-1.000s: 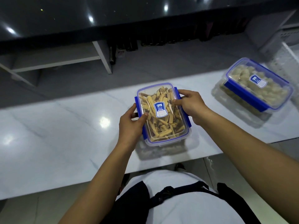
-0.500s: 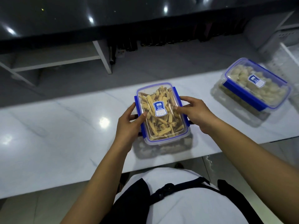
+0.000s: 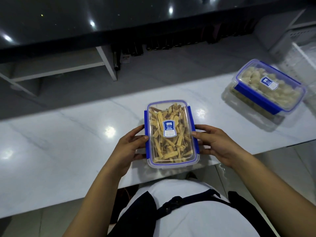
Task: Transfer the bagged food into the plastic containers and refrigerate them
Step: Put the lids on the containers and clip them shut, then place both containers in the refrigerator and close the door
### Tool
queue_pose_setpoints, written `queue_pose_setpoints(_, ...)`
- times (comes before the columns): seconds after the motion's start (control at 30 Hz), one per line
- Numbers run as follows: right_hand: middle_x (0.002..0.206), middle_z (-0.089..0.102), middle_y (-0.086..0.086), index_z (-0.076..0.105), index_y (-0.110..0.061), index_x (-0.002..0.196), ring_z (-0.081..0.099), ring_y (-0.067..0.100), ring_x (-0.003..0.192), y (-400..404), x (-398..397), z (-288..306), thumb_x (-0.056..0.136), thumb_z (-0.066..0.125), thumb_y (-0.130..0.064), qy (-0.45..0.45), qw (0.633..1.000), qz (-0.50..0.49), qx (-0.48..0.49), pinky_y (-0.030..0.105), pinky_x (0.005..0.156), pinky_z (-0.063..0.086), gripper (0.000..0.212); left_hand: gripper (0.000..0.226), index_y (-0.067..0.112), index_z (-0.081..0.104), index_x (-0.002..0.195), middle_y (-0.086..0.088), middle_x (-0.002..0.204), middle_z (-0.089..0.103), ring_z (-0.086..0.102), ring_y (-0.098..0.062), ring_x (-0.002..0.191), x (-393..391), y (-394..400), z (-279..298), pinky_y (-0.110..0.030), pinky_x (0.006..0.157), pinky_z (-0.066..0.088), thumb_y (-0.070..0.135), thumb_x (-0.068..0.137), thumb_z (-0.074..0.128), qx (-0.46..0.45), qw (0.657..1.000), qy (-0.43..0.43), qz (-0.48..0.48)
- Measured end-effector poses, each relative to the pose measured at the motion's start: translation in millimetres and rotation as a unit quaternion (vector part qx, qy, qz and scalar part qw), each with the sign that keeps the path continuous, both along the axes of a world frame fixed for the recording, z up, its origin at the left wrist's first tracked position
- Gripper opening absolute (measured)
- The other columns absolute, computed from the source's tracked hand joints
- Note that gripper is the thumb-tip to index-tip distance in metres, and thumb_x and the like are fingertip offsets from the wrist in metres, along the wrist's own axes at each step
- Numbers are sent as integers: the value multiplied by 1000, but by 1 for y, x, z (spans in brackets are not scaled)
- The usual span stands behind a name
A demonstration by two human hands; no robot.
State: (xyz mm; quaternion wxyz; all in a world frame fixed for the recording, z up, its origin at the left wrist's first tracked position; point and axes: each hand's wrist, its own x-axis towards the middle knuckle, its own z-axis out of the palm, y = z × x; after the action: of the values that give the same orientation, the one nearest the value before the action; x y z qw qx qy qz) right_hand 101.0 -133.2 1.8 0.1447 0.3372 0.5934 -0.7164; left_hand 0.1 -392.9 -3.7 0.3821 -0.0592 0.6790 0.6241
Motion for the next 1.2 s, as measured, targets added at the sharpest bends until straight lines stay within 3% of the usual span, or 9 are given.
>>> queue_pose_setpoints(0.13,96,78,4,63,-16,123,76,21,84,-10,-1,-2,86,75,-22,-2,999,-17,28,36,69,56,40,50,29,52,142,0,113,75,74,-17,99,8,0,-2,-36,72,62,24,94,66,-6,1000,0,-5)
queue_pose_setpoints(0.33,99,77,8,65,-15,122,74,25,86,-21,1,3,85,75,-23,-12,998,-42,38,38,76,57,39,47,26,54,140,0,112,76,74,-19,98,13,-7,-5,-39,74,62,20,95,66,16,1000,0,4)
queue_pose_setpoints(0.43,95,78,5,67,-12,118,75,19,80,-37,6,4,87,73,-24,-11,996,-81,43,33,67,56,33,41,24,58,135,4,108,76,75,-16,95,11,-10,-6,-38,73,62,22,95,65,14,1000,2,-3)
queue_pose_setpoints(0.57,96,78,0,65,-15,120,76,14,80,-62,19,7,87,73,-22,-3,991,-134,16,23,57,56,35,44,37,55,130,9,106,77,75,-15,96,11,-12,-9,-35,74,61,26,90,71,26,999,13,-42)
queue_pose_setpoints(0.67,105,76,2,60,-21,128,75,18,91,-78,37,9,86,73,-17,18,984,-175,-16,28,67,58,44,50,48,56,123,12,113,74,72,-15,104,15,-12,-9,-40,84,61,36,78,76,35,997,24,-63)
queue_pose_setpoints(0.87,114,74,5,57,-27,131,72,27,103,-79,92,31,80,73,-13,97,963,-250,-29,40,79,58,55,62,43,53,133,12,120,70,71,-16,107,24,16,13,-42,82,62,35,75,73,98,984,19,-145)
queue_pose_setpoints(1.07,120,71,10,60,-21,129,71,28,103,-42,156,57,81,65,-13,164,919,-351,-67,37,70,62,49,64,40,51,137,10,124,69,71,-20,108,57,81,45,-44,81,62,31,77,72,124,964,19,-235)
queue_pose_setpoints(1.2,119,72,11,67,-22,123,72,28,100,-13,205,67,73,73,-28,181,896,-399,-71,34,67,61,51,65,38,49,141,5,128,67,70,-24,110,90,131,57,-53,90,58,31,80,73,123,952,18,-280)
